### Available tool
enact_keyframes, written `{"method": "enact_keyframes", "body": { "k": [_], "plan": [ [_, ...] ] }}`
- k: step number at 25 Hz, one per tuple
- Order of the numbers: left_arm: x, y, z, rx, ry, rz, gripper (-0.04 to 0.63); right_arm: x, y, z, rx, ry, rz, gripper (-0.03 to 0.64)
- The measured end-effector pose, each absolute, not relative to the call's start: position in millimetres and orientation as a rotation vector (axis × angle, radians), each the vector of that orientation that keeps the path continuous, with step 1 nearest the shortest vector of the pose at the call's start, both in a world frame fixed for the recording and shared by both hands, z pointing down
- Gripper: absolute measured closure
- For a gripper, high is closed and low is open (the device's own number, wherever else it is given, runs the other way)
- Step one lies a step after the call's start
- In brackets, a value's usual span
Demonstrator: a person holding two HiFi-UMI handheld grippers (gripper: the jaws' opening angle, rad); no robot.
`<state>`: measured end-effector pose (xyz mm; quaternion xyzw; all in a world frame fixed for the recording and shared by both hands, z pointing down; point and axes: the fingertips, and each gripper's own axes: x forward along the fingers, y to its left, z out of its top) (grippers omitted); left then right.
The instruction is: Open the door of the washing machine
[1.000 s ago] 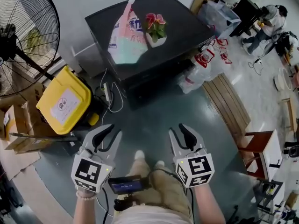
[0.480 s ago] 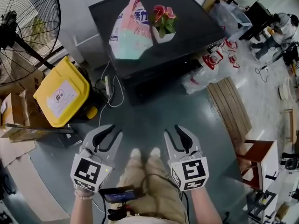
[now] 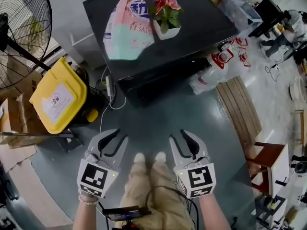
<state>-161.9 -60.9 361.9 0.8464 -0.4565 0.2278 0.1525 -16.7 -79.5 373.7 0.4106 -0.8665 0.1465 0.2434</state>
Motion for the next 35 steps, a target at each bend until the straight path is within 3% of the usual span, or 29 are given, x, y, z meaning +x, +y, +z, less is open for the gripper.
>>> {"method": "enact_keyframes", "body": {
  "k": [35],
  "plan": [
    [-121, -153, 515, 2.422, -1.236, 0.779, 0.477, 6, -123, 490, 1.113, -2.334, 0.508, 0.497]
  ]
}}
